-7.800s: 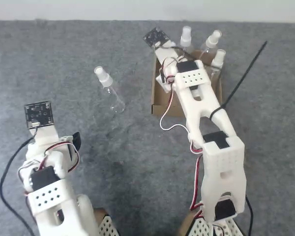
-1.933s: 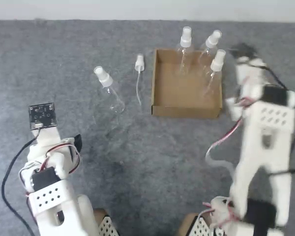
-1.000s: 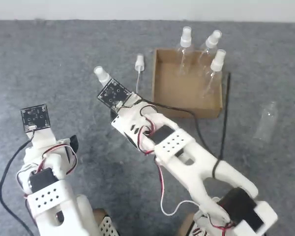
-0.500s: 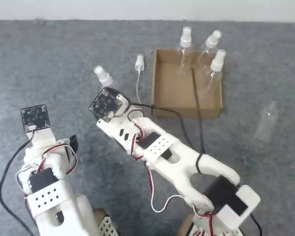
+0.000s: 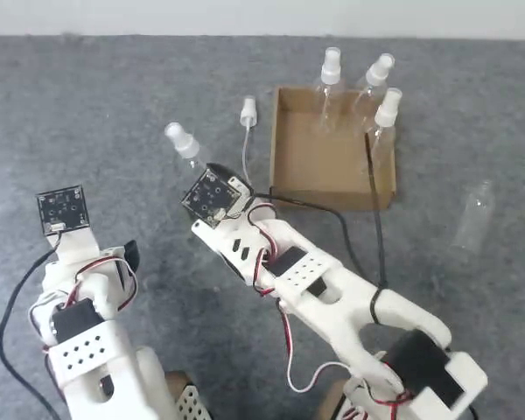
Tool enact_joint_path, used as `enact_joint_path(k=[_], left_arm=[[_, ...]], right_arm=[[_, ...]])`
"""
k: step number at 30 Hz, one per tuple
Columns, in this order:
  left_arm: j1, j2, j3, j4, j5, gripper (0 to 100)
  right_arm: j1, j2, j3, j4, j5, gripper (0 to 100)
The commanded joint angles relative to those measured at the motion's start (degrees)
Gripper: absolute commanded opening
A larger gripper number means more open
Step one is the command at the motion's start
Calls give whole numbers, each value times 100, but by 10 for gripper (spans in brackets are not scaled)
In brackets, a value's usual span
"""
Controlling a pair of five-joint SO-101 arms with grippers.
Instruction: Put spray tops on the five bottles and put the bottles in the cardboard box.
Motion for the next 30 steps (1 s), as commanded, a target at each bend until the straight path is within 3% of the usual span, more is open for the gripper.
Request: enact_joint_path(k=[1,11,18,25,30], left_arm=[[9,-114,-101,-176,-53,280],[9,-114,-101,-176,-53,280],[9,-114,-101,-176,-53,280],[9,-114,-101,-176,-53,280],[9,-114,-101,-176,-53,280]], right_arm=[[31,-400,-53,-101,-70,160],[101,171,-448,-110,-79,160],[347,391,-703,-101,-633,161],[-66,681,-862,-110,-633,354],[-48,1121,-1468,-110,-668,352]])
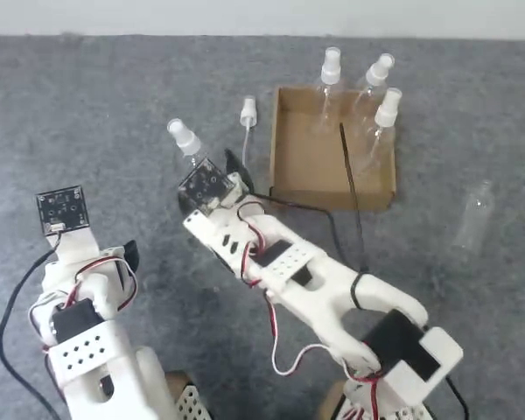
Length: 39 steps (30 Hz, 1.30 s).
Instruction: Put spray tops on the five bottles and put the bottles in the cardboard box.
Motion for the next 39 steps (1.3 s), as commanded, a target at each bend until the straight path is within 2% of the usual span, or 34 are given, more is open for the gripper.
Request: enact_joint_path(k=[1,18,39], left_arm=[[9,-114,-101,-176,-53,280],[9,-114,-101,-176,-53,280],[9,-114,-92,-176,-53,280]], right_arm=[[-13,251,-870,-110,-70,354],[224,1710,-2382,-110,-35,351],[233,1798,-2646,-110,-70,350]])
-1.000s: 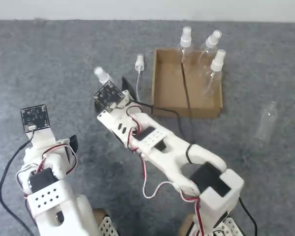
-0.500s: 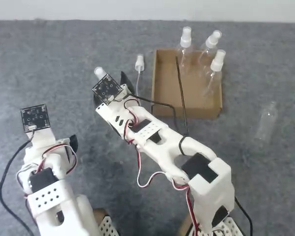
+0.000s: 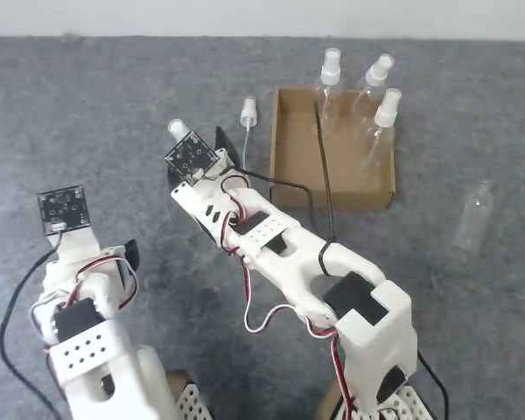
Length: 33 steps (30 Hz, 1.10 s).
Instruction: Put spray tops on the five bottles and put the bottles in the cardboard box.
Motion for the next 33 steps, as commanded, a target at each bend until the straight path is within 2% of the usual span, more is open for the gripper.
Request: enact_joint_path(k=[1,18,20,25,33], left_arm=[[9,-114,-92,-132,-53,280],[9,-114,-92,-132,-53,280],[9,-114,-92,-132,-53,280],[9,-114,-92,-132,-53,280],[9,-114,-92,-123,-53,280]], right_arm=[[57,-110,-563,-110,-62,350],[119,400,-985,-110,-26,348],[127,418,-958,-110,-18,311],[127,409,-941,-145,-18,143],[259,400,-932,-110,-18,64]])
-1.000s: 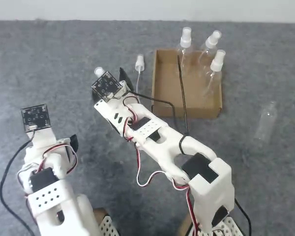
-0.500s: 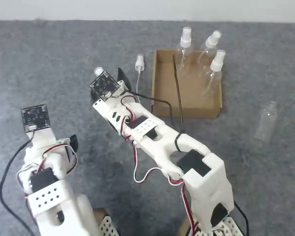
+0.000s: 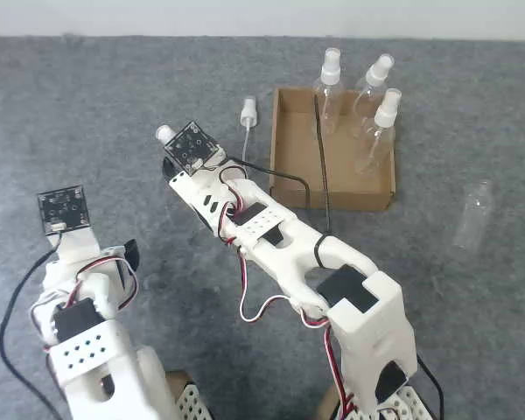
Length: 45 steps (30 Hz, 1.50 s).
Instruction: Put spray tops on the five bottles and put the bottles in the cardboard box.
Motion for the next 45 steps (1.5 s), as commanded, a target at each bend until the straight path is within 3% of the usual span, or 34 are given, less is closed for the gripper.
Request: enact_joint_path(k=[1,8,21,27,38,41,45], left_arm=[[9,-114,-92,-123,-53,280],[9,-114,-92,-132,-53,280],[9,-114,-92,-132,-53,280],[9,-114,-92,-132,-53,281],[9,-114,-92,-132,-53,281],[9,-114,-92,-132,-53,281],[9,-114,-92,-132,-53,282]], right_arm=[[163,-110,-325,-110,-18,49],[286,-171,-334,-40,-18,9],[418,-2343,-352,2571,-79,9],[936,-3451,-369,3240,-404,9],[2237,-4303,-325,3116,-1582,9],[2484,-4084,-35,2484,-1890,9],[2527,-3407,132,1525,-1732,9]])
